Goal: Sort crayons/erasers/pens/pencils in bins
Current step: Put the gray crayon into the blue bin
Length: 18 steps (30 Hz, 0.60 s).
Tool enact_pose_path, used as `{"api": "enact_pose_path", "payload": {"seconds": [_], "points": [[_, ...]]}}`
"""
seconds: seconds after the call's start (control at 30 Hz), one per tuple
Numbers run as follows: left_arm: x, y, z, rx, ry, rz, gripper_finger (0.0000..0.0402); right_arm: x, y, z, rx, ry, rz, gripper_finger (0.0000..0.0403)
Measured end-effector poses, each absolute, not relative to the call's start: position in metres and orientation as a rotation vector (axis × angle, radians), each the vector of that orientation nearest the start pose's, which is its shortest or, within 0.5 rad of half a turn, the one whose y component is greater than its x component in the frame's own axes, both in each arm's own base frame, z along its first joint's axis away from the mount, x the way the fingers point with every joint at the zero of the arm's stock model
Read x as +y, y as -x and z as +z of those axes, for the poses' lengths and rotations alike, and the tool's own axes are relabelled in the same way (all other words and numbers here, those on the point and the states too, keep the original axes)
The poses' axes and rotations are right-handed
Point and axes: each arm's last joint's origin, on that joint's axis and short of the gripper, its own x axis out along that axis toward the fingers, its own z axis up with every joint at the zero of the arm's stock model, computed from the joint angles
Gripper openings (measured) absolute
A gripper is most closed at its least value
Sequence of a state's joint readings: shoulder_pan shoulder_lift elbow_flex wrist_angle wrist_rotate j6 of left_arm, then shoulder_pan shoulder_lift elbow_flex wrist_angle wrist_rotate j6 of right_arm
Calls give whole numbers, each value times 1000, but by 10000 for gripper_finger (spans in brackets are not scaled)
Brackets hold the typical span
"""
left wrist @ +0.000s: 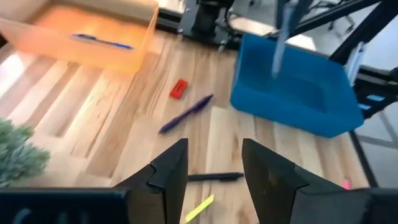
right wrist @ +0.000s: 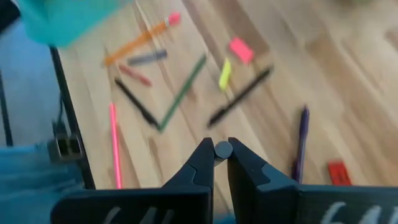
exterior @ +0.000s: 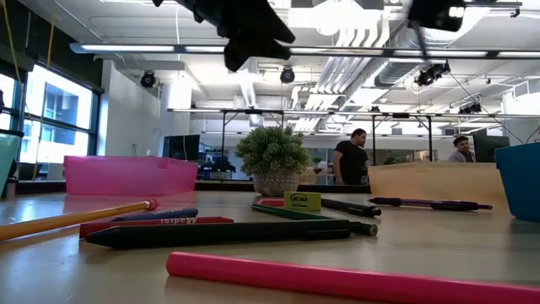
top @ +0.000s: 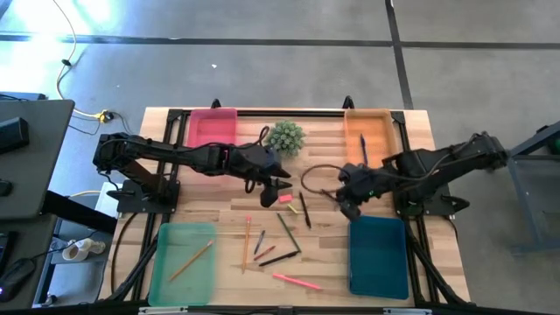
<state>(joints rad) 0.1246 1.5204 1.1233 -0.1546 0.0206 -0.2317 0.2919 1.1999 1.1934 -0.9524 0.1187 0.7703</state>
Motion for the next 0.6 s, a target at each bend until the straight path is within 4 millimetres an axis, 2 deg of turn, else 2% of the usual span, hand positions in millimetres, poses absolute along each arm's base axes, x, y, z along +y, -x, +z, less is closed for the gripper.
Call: {"api": "enact_pose_path", "payload": {"seconds": [0.2, 0.6], "points": [[42, -335, 276, 551, 265, 173, 130, 79, -201, 324, 1025, -492, -254, 5], [42, -331, 270, 614, 277, 221, 130, 104, -164, 316, 1118, -537, -482, 5]]}}
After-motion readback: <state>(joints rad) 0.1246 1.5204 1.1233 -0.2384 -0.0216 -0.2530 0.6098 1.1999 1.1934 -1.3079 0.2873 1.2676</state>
